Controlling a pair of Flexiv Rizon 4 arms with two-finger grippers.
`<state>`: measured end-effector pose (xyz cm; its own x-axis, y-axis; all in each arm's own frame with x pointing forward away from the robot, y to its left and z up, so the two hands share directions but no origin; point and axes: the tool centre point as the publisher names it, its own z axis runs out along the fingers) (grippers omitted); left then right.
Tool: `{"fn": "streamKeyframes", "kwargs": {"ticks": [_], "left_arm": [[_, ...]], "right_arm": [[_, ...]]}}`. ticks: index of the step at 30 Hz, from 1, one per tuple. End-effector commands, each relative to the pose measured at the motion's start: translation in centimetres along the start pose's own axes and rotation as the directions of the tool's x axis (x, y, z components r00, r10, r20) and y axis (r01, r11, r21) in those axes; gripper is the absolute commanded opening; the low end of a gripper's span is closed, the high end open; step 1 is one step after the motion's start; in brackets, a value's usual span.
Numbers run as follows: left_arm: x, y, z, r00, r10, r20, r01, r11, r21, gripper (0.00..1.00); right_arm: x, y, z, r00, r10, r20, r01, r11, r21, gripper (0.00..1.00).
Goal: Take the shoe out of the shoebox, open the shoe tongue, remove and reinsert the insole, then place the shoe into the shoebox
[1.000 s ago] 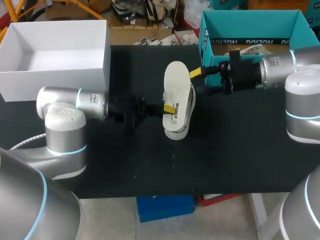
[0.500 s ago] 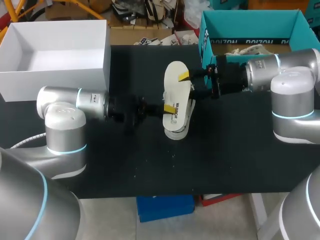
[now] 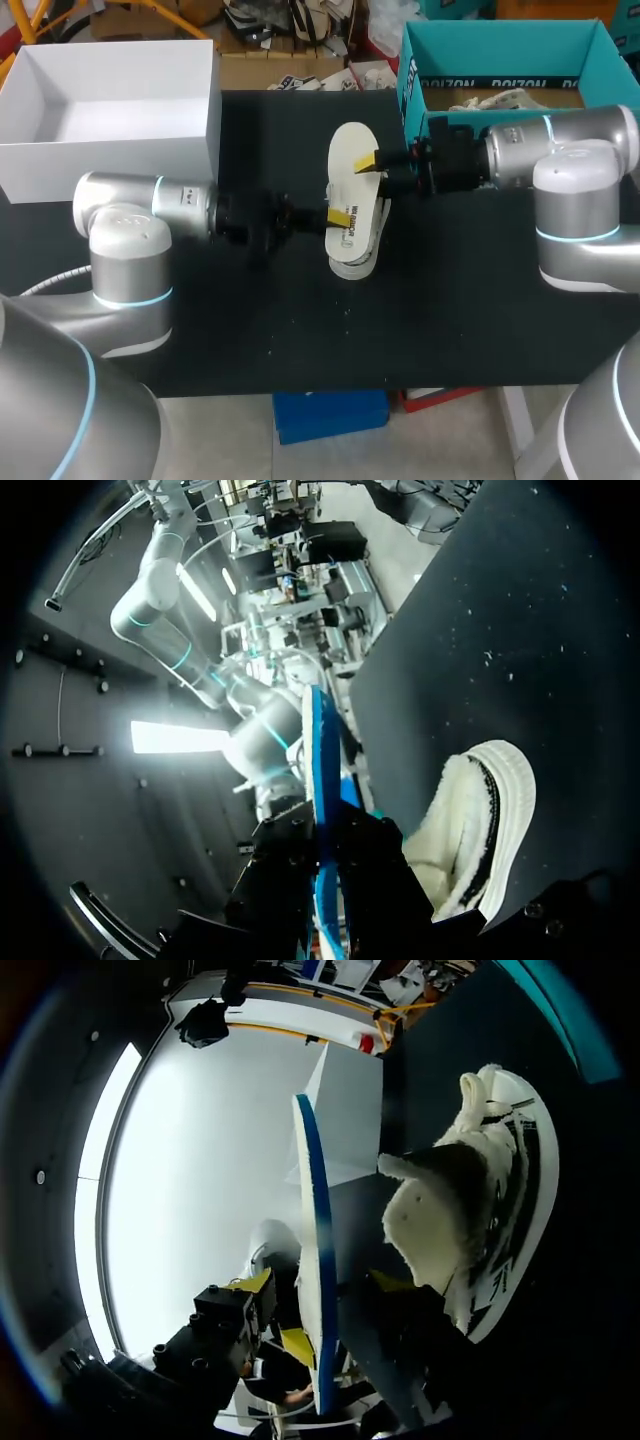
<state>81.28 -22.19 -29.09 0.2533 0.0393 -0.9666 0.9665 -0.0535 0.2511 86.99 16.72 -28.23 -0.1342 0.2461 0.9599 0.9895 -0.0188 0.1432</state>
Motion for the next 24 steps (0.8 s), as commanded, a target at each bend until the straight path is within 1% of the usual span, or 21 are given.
{"fn": "streamKeyframes", "kwargs": {"ticks": [1,10,11,13,14,15,17,19,22,23,24], "left_arm": [[0.0,-0.1,0.2,1.0,0.003,-0.003,-0.003,1.0,-0.004,0.0],[0.0,-0.2,0.2,1.0,0.002,-0.006,-0.002,1.0,-0.002,0.0],[-0.1,-0.2,0.2,1.0,-0.003,-0.007,0.003,1.0,0.002,0.14],[-0.2,-0.3,0.2,1.0,-0.013,-0.019,0.013,1.0,-0.008,0.25],[-0.2,-0.3,0.2,0.999,-0.029,-0.038,0.028,0.999,-0.031,1.0],[-0.3,-0.3,0.1,0.998,-0.037,-0.059,0.036,0.999,-0.022,1.0],[-0.6,-0.4,-0.2,0.993,-0.026,-0.112,0.023,0.999,-0.027,1.0],[-1.0,-0.6,-1.0,0.977,-0.026,-0.213,0.02,0.999,-0.03,1.0],[-1.3,-0.9,-2.2,0.942,0.001,-0.335,-0.003,1.0,-0.004,1.0],[-1.4,-0.8,-2.7,0.921,0.017,-0.388,-0.019,1.0,0.001,1.0],[-1.3,-0.8,-3.2,0.883,0.056,-0.465,-0.055,0.998,0.016,1.0]], "right_arm": [[0.3,-0.2,0.1,1.0,0.002,0.008,-0.002,1.0,-0.003,0.0],[0.3,-0.2,0.1,1.0,0.002,0.008,-0.002,1.0,-0.003,0.0],[0.3,-0.2,0.1,1.0,0.002,0.008,-0.002,1.0,-0.003,0.0],[0.3,-0.2,0.1,1.0,0.002,0.008,-0.002,1.0,-0.003,0.0],[0.3,-0.2,0.1,1.0,0.002,0.008,-0.002,1.0,-0.003,0.0],[0.3,-0.2,0.1,1.0,0.002,0.008,-0.002,1.0,-0.003,0.0],[0.3,-0.2,0.1,1.0,0.002,0.008,-0.002,1.0,-0.003,0.0],[0.3,-0.2,0.1,1.0,0.002,0.008,-0.002,1.0,-0.003,0.0],[0.3,-0.2,0.1,1.0,0.002,0.008,-0.002,1.0,-0.003,0.0],[0.3,-0.2,0.1,1.0,0.002,0.008,-0.002,1.0,-0.003,0.0],[0.3,-0.2,0.1,1.0,0.002,0.008,-0.002,1.0,-0.003,0.0]]}}
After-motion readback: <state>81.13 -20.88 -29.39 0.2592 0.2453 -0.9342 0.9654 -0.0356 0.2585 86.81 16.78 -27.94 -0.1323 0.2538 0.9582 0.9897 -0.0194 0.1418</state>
